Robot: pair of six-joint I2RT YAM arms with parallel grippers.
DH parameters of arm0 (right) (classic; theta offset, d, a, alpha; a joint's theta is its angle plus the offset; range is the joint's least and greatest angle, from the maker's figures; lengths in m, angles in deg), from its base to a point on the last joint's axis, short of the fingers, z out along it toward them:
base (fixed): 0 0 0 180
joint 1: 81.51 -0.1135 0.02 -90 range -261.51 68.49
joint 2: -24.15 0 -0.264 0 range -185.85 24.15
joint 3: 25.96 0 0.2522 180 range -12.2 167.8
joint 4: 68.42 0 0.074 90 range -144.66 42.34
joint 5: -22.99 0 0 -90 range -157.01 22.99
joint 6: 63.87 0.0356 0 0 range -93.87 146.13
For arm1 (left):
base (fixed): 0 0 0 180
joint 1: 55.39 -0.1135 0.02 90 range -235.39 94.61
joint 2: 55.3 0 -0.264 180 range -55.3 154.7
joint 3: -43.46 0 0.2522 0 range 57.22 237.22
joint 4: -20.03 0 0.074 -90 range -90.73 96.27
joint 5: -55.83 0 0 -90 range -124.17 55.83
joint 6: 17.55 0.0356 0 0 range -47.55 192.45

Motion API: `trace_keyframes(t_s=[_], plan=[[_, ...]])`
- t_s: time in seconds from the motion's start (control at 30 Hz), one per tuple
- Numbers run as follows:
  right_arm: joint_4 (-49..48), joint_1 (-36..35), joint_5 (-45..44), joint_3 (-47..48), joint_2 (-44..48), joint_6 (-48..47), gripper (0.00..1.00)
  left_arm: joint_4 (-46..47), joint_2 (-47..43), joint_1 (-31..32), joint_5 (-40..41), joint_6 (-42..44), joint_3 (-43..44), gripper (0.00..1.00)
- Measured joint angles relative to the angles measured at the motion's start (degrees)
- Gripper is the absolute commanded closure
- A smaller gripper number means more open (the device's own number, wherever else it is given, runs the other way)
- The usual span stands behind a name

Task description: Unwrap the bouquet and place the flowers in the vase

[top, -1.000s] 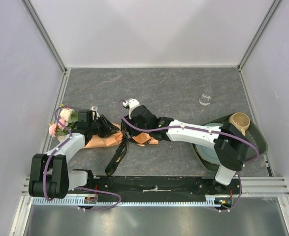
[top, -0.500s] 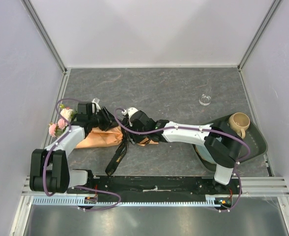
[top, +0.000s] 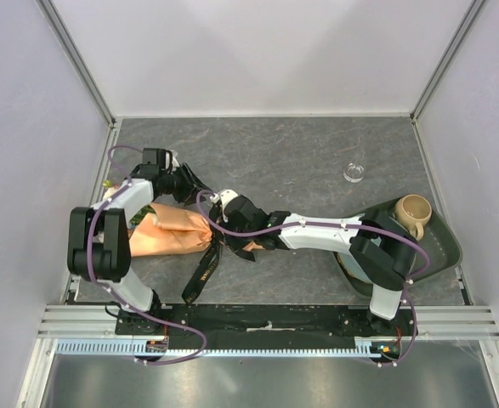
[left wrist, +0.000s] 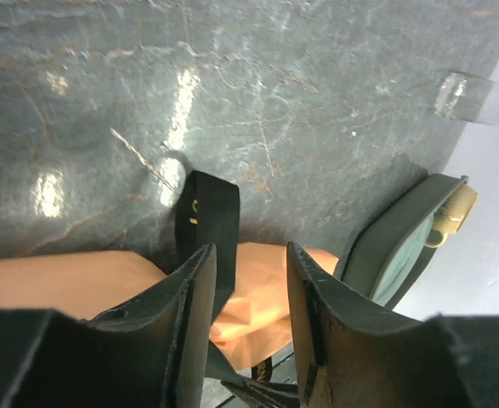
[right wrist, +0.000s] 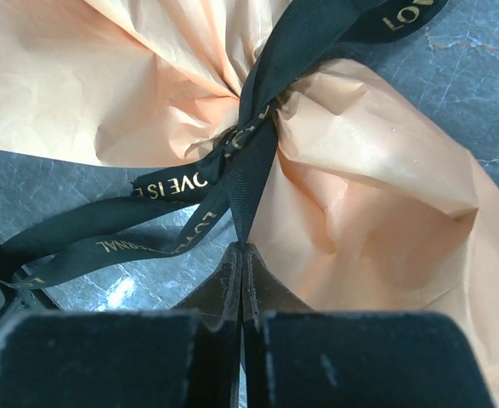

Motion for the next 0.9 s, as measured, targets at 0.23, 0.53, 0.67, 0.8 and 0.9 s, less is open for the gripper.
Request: trace_keyframes(t_s=[0.23,0.53,0.67,0.8,0.9], plan=[[-1.75,-0.11,0.15,-2.03,0.17,2.43,1.0,-7.74,7.15,0.02,0.66,4.48,5.53,0.71],[-1.99,-0.11,-0.28,-3.78,2.73,4.07,1.0,-11.47,7.74,0.72,3.23,6.38,4.26,0.82],[-1.92,-0.09,-0.46,-3.82,2.93,4.02,1.0,-11.76,10.1,3.48,2.93,7.04,4.48,0.77],[-1.84,-0.11,-0.2,-3.82,2.93,4.0,1.0,-12.02,10.08,5.09,1.95,8.41,4.46,0.66],[-1.9,-0.11,-0.02,-3.82,2.93,3.93,1.0,-12.0,9.35,5.11,1.86,9.38,4.31,0.65]])
